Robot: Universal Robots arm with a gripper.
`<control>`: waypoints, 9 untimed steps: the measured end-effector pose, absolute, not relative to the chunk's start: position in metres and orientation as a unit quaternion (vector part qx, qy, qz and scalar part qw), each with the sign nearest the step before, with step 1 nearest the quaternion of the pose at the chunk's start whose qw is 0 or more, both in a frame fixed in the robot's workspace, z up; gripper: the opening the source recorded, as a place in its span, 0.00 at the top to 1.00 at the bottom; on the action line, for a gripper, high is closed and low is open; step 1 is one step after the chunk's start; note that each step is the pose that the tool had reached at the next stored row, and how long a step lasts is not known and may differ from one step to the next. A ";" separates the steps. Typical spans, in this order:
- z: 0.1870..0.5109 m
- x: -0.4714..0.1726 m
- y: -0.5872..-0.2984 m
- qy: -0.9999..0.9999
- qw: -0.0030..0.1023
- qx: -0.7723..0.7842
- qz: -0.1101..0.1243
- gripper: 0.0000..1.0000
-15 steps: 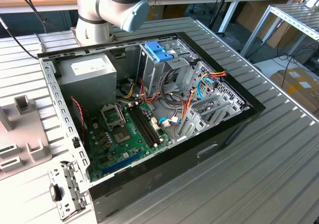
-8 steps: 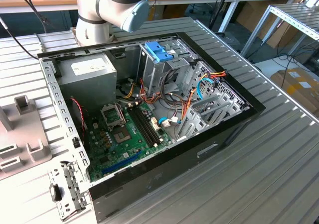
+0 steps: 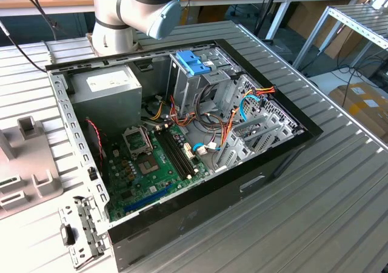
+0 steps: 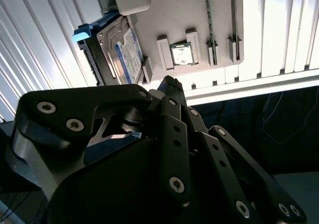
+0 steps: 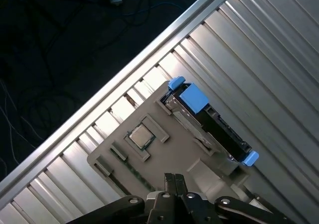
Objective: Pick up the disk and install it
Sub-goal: 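Pick up the disk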
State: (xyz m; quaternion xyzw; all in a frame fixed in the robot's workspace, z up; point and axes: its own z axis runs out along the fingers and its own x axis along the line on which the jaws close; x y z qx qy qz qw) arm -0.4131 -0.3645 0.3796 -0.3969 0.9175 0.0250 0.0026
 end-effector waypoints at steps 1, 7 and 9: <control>0.380 -0.413 -0.365 0.916 0.002 -0.400 0.025 0.89; 0.380 -0.413 -0.365 0.908 0.002 -0.418 0.025 0.89; 0.380 -0.413 -0.365 0.904 0.002 -0.426 0.025 0.89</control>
